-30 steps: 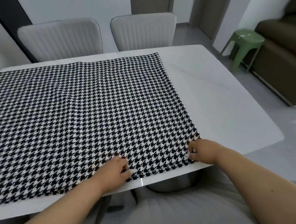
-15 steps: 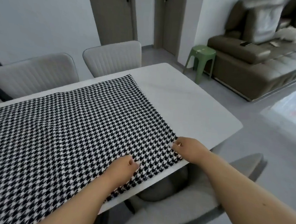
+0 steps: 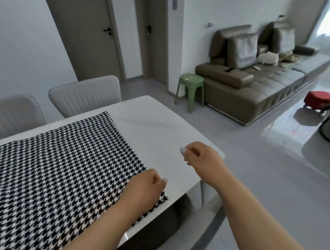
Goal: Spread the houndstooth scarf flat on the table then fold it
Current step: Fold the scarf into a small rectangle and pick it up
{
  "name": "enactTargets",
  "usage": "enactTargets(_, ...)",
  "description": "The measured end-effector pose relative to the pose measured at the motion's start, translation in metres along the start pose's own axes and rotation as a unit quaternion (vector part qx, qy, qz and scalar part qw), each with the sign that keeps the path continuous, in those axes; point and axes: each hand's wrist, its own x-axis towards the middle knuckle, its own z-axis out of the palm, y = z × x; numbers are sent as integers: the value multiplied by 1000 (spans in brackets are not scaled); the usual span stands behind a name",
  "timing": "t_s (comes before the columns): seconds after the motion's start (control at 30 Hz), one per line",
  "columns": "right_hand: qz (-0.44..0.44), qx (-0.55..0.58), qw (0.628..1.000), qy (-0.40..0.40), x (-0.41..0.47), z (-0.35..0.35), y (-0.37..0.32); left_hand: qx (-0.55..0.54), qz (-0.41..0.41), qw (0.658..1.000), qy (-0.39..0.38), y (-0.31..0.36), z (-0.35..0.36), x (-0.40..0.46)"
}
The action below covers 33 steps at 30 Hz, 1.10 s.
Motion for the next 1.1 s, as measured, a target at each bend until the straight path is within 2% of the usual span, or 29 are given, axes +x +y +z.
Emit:
enactTargets(0.2,-27,-5,1000,1,42,-114,47,99,-1,994,46,86,77,52)
enactTargets(0.47,-44,-34,998,6,89,-228,102,93,-39,991,86,172,139,101)
enactTargets(0.83,-27,-1,1000,7,158,-275,155,92,-58,991,78,215,173,187)
enactTargets(1.0,-30,-19,999,4,224,-283,163,81,-62,991,81,221,178,252)
enactTargets(1.1,-42,-38,998,-28,274,-278,152,61,-83,989,106,218,167,293)
